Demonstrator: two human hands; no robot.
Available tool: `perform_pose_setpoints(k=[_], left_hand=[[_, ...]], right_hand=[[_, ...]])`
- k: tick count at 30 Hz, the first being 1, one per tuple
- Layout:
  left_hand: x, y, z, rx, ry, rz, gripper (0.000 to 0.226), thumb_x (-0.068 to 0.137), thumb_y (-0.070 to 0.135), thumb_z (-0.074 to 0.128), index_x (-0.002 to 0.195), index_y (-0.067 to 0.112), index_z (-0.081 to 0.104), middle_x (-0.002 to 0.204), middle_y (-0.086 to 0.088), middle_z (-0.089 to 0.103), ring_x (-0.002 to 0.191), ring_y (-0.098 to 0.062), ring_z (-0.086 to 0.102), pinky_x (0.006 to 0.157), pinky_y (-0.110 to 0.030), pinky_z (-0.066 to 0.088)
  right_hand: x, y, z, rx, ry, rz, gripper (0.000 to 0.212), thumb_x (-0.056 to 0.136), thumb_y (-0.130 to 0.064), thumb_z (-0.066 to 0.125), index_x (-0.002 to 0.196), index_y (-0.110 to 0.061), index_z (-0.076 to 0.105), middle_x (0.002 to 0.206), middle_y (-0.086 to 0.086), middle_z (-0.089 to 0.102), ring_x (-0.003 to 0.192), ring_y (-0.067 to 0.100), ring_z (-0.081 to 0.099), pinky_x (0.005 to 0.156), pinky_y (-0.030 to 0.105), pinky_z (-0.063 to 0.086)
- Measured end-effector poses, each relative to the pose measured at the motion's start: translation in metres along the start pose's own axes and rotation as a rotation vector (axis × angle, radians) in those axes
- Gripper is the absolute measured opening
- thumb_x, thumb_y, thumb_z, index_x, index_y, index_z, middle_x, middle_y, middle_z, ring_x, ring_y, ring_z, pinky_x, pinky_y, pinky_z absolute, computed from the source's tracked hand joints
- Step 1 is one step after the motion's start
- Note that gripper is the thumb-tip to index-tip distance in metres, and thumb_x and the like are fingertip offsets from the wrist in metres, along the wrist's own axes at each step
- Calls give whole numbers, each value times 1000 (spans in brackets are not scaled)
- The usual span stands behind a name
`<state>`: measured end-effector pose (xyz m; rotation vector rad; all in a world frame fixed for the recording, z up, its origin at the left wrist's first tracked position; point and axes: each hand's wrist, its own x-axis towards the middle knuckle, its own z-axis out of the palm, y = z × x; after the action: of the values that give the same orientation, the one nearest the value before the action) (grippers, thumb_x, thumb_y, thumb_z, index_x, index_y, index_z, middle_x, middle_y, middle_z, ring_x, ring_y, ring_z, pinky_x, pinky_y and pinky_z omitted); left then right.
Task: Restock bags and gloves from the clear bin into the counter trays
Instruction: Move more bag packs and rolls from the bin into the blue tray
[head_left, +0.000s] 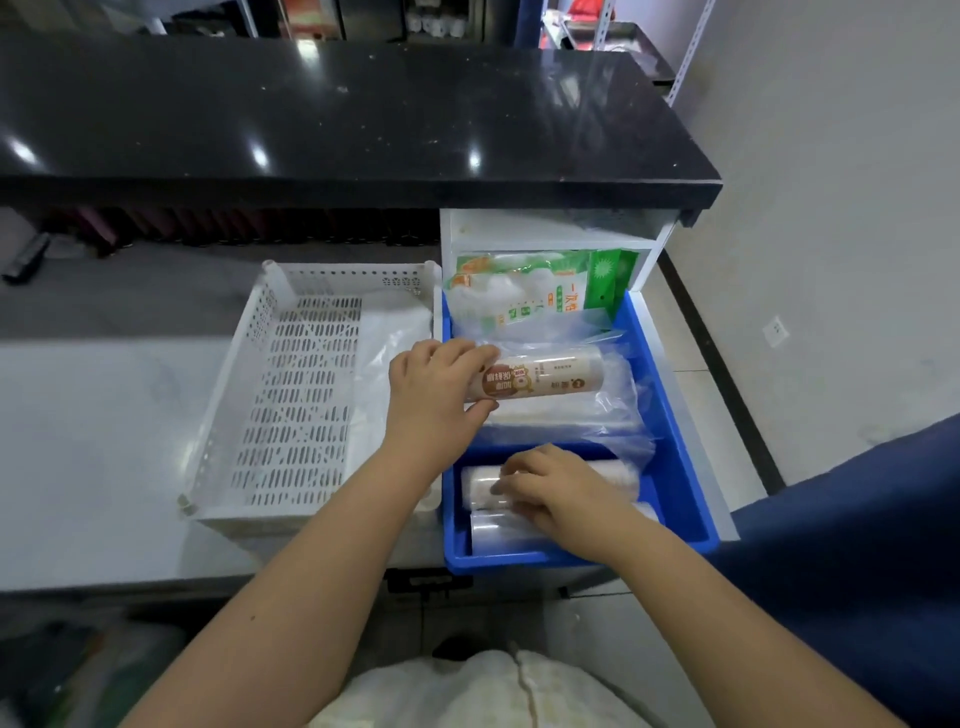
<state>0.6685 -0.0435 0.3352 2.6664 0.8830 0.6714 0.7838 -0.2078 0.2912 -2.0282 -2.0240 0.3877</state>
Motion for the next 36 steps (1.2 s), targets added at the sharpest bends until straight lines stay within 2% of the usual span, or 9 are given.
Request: perform_pose_setpoints(k=[3,7,15,19,24,30,36], left_hand=[[-6,8,-2,13,11,-28,54,68,31,80,118,28,60,118,7,61,105,-25,50,89,-43,35],[-17,17,1,34,10,-63,53,68,29,80,118,27,62,118,6,61,106,-26,50,90,-40,33],[-29,19,-7,94,69,-155,53,70,32,78,120,28,61,118,7,61,108,-25,49,91,-40,31],[-31,23,-12,111,85,-177,54,71,31,79,122,28,60,119,6,60,109,-24,47,92,-37,27],[-34,33,-9,138,78,-177,54,70,31,79,121,28,60,117,6,61,108,-25,48,90,-38,29],[-41,34,-11,139,118,-224,54,70,31,79,121,29,60,117,6,61,106,-24,48,89,-38,29],[-45,36,-19,138,175,-247,54,70,31,80,120,29,61,116,6,62,105,-25,49,89,-40,31]], right_hand=[[12,-13,5,-69,-78,-125,33,87,-30,61,119,-30,58,120,2,55,106,25,49,93,43,43],[15,-15,4,-111,-124,-160,29,89,-43,51,118,-39,55,128,2,45,113,25,41,98,44,37],[7,-6,-9,-238,-171,-201,36,88,-42,53,120,-28,56,129,5,44,115,28,39,97,44,36],[1,0,-14,-241,-196,-211,37,89,-42,53,124,-32,51,127,4,43,114,28,39,96,43,36],[-1,2,-16,-289,-248,-237,40,93,-38,49,133,-40,43,138,7,33,121,30,33,102,45,31],[-1,-6,-33,-280,-209,-244,40,90,-46,49,127,-29,49,126,7,46,110,29,44,93,44,39],[-20,-1,-45,-158,-170,-169,55,84,-40,59,130,-38,29,117,2,49,98,25,52,79,39,45]])
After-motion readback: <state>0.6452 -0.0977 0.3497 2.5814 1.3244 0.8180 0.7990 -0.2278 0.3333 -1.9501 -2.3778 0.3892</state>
